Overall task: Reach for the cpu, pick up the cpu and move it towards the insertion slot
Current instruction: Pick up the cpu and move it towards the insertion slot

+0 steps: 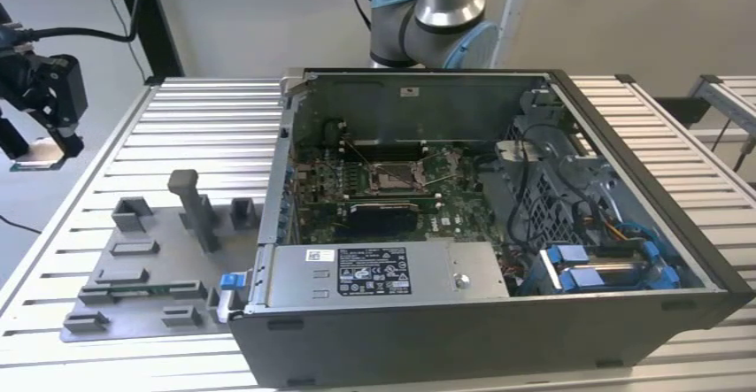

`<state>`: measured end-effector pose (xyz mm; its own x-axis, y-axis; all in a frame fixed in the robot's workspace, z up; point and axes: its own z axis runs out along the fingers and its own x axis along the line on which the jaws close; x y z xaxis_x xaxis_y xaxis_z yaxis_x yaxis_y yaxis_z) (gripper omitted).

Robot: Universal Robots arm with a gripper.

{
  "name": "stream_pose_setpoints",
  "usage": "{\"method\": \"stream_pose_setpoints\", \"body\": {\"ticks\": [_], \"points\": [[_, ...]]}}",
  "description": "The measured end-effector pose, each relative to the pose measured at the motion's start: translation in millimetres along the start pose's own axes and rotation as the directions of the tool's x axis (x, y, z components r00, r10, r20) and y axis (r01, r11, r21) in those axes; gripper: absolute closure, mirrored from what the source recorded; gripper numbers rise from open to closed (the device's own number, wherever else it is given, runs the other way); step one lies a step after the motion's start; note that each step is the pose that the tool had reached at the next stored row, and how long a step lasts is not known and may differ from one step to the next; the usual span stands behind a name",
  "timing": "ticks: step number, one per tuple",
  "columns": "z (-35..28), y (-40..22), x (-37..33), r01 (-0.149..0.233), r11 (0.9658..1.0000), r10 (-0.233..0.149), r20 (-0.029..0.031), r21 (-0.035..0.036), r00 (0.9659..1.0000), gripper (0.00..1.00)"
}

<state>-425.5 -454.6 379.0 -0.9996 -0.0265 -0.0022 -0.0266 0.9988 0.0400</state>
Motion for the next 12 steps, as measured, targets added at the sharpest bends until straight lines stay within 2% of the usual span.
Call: {"method": "stream_pose_setpoints", "body": {"ticks": [7,12], "points": [[-0.2,0.0,-0.5,0.0,1.0,0.0,-0.0002,0.0001,1.0,1.0],[-0.1,-0.2,-9.2,0.0,1.0,0.0,0.0,0.0,1.0,1.0]]}}
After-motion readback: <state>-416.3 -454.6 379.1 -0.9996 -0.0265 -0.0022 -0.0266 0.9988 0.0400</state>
